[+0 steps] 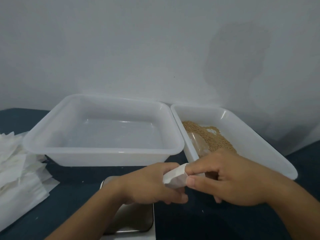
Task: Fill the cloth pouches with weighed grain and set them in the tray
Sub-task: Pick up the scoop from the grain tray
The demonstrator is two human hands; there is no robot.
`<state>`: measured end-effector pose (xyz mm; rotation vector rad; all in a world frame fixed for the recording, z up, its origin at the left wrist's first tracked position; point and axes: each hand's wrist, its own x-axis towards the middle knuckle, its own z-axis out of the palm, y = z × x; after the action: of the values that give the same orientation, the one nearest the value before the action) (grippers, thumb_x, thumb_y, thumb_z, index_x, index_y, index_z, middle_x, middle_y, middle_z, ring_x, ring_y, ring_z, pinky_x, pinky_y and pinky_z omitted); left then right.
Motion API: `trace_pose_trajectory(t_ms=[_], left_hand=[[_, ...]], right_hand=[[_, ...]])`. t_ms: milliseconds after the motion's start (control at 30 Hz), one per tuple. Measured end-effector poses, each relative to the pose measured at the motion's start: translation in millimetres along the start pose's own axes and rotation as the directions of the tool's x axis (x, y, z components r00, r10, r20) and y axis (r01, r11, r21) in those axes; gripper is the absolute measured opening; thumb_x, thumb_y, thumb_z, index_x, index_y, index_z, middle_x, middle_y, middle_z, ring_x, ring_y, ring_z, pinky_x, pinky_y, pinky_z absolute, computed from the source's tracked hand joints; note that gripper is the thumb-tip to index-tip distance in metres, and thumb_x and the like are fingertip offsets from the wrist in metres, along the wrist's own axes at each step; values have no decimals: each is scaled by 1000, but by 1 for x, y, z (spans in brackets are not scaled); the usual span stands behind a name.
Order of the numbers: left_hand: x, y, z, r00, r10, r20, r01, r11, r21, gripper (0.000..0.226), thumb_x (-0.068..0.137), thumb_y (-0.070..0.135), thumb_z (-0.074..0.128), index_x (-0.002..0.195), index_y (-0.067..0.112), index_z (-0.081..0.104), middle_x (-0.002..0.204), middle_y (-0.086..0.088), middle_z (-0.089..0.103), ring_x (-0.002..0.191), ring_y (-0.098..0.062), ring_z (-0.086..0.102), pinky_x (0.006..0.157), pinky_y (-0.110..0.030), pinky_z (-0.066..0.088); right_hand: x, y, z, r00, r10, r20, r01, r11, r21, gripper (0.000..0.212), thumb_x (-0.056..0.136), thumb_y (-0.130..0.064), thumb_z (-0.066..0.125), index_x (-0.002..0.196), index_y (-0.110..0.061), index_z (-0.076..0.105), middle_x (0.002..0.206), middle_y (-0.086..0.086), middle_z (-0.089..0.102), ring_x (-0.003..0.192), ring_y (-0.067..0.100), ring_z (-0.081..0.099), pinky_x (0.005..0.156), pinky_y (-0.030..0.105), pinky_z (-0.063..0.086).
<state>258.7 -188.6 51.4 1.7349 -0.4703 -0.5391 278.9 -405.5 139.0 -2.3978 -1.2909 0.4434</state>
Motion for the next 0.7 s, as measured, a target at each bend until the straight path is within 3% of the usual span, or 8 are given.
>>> trace_pose_trajectory(t_ms=[67,133,233,300,333,433,533,700], left_hand=[[4,-4,4,998,-3,-66,7,998,55,31,84,26,78,112,21,65,100,-8,67,88,-24,66,87,-49,56],[8,-9,6,986,-4,-167,23,993,113,31,80,37,80,108,32,67,98,2,69,91,-19,68,87,-47,57],[11,-15,8,962,-7,-274,40,992,117,33,78,45,83,104,46,63,98,16,69,91,-4,68,85,-35,59],[13,-17,11,957,-13,-290,39,996,84,39,74,48,84,106,47,62,98,14,70,93,-9,69,84,-37,60],[13,-18,12,958,-16,-286,39,997,73,41,73,50,84,107,47,62,97,13,70,92,-10,69,81,-37,61],[15,-18,18,968,-62,-245,67,998,12,52,67,58,81,114,52,59,89,18,69,83,1,68,72,-22,53],[19,-21,23,962,-87,-257,50,988,-146,60,65,57,82,122,51,62,93,14,71,87,-8,70,77,-23,57],[21,-24,26,945,-107,-309,32,971,-238,52,65,55,82,115,47,68,101,22,71,94,-10,71,80,-24,59]], right_hand=[[-5,-2,-1,1000,0,-25,0,1000,3,26,104,-50,53,80,-46,62,72,-12,62,63,11,69,60,30,53],[-10,4,-11,972,124,-198,-92,982,167,19,99,-54,57,91,-46,73,79,-18,72,62,9,73,57,19,53],[-12,42,-28,741,445,-503,-394,895,211,31,92,-65,57,89,-37,70,88,-14,77,63,7,73,53,20,54],[-5,74,-25,655,615,-439,-692,721,-24,32,95,-66,54,96,-34,59,99,-13,72,75,1,65,62,22,47],[0,89,-17,641,678,-359,-753,647,-121,34,96,-66,54,102,-33,57,105,-12,69,81,2,60,66,23,45],[19,121,6,623,751,-221,-783,597,-176,39,94,-64,58,105,-27,61,96,-8,70,83,10,63,73,29,51],[34,141,15,581,777,-243,-814,555,-171,31,91,-54,66,88,-23,67,79,-5,71,73,14,68,68,32,57],[44,153,21,584,750,-312,-811,525,-257,49,101,-56,43,74,-19,61,73,-1,67,65,16,64,60,31,52]])
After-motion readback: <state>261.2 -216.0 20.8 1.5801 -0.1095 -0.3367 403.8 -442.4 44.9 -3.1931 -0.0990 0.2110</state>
